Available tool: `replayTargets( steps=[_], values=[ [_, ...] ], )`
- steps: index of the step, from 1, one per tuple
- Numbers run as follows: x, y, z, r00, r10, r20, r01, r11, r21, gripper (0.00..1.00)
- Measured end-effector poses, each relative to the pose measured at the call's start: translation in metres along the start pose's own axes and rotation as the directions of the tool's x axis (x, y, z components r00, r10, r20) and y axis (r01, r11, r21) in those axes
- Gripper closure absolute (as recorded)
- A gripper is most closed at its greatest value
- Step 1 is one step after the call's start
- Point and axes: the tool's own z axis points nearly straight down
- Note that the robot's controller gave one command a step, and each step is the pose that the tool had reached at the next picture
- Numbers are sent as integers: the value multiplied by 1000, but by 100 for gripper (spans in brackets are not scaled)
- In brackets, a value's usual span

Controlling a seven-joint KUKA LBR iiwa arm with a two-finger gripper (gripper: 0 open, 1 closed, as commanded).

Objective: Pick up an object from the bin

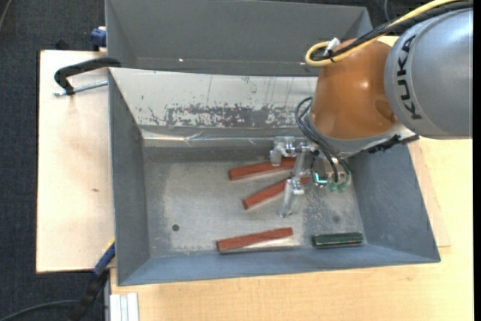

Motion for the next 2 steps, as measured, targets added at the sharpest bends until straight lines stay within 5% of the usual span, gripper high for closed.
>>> replayTargets(
  steps=[1,2],
  values=[
    [-21,10,75,995,-103,8,103,995,1,0],
    [-25,10,68,995,-102,20,102,995,1,100]
  ],
)
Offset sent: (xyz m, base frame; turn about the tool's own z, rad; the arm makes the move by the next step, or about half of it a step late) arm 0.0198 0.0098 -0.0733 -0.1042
